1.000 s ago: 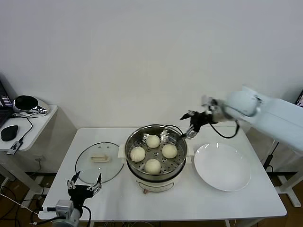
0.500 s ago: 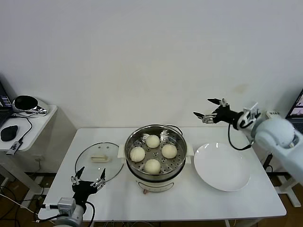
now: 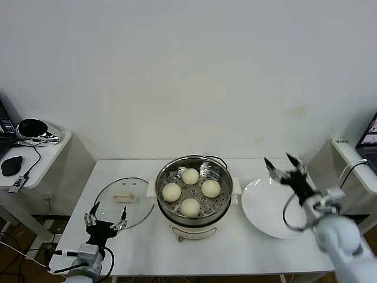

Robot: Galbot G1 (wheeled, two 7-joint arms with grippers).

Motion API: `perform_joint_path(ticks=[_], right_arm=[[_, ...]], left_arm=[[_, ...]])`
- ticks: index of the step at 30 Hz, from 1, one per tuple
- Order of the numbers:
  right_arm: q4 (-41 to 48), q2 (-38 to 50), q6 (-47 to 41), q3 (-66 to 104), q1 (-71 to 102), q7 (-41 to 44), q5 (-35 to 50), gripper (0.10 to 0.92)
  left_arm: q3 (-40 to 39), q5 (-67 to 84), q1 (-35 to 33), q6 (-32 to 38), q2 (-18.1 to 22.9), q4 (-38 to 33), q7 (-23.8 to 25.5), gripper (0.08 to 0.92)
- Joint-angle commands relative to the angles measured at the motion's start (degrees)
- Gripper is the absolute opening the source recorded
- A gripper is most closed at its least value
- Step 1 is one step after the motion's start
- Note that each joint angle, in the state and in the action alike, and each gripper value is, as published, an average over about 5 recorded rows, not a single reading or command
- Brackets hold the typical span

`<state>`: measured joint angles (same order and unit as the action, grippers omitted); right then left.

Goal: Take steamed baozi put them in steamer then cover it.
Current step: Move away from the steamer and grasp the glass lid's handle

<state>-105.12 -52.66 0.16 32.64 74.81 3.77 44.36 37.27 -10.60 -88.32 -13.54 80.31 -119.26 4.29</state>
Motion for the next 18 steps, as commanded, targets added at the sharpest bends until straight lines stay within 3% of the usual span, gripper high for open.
perform_joint_path(ticks=[1,8,12,18], right_arm=[[-0.29,-14.68,8.1,10.08,16.22,-1.91,-4.59,0.823],[-1.07,-15.19,7.72,10.03,16.16,-2.03,-5.77,0.823],[-2.18,-15.43,7.38,10.09,16.68,-2.01,-6.32,0.823],[-5.11,-15.95,6.65,10.29,17.67,-1.99,-7.31,0.823]], left_arm=[[-1.9,-43.52,4.79,14.7,-3.47,12.76,-8.09,0.823],[-10.46,-61.01,9.71,16.53,-13.34,24.59,-21.89,0.823],[-12.97,-62.12,12.37,17.8,-16.04,28.59,-21.47,0.823],[-12.01,-63.93,18.1,20.32,-15.57,35.18,-17.02,0.823]])
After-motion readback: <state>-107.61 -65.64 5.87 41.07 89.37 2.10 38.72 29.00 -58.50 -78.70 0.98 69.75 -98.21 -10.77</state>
